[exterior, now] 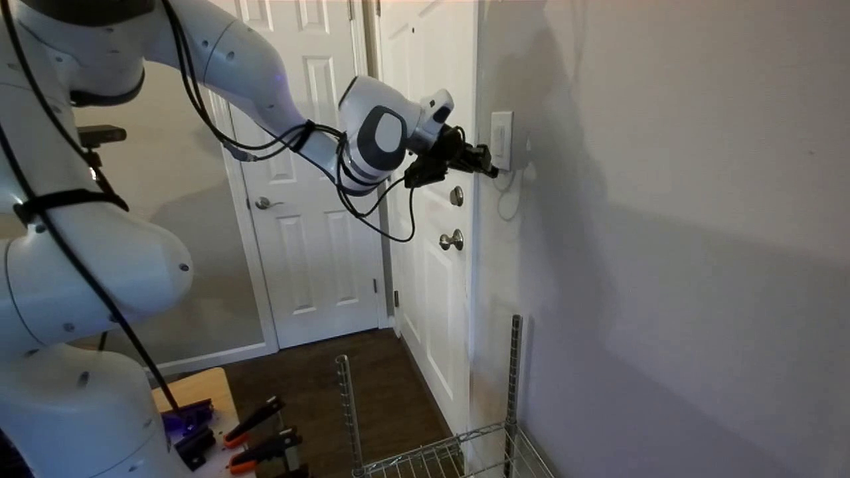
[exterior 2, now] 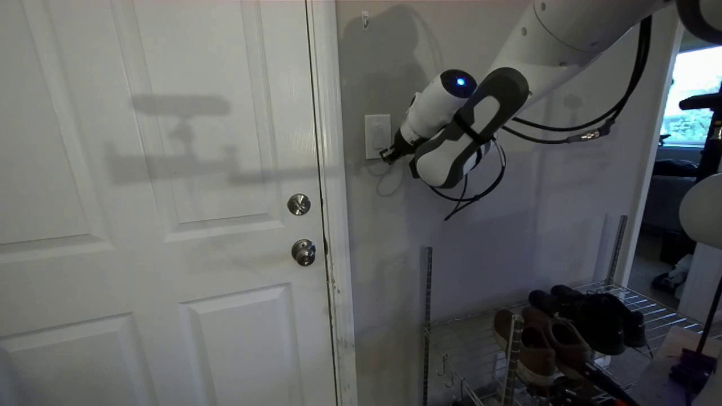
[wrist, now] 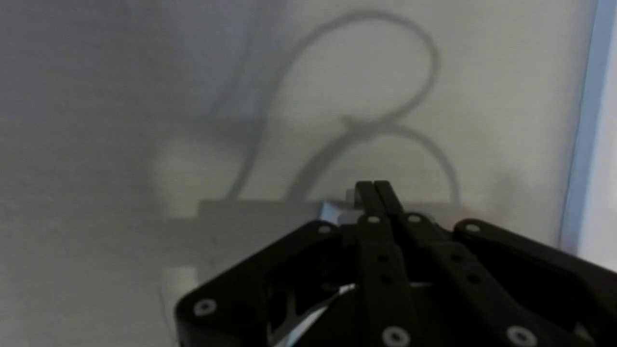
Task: Turn off the light
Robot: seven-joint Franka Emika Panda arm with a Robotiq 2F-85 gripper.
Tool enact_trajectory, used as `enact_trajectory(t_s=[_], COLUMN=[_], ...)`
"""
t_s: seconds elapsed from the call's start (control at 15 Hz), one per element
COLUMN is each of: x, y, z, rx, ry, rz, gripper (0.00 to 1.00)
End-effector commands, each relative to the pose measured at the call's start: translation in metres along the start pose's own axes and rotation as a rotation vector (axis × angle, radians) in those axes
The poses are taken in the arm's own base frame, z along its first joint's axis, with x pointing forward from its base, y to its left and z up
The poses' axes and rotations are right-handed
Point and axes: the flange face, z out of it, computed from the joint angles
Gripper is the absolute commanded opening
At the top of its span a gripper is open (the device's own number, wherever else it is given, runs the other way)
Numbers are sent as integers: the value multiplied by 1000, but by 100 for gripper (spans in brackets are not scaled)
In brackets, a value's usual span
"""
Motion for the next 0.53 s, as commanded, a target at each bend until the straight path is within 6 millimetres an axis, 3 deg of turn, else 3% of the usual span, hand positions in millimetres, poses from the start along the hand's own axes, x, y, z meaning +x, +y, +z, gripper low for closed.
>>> enact_trajectory(t_s=[0.0, 0.2, 0.47], x=[-57, -100, -131], y=[9, 15, 31], z=[-12, -23, -30], rx=[21, 47, 57], ry=[-208, -370, -525], rz=[-16, -4, 44], gripper=[3, 1, 3])
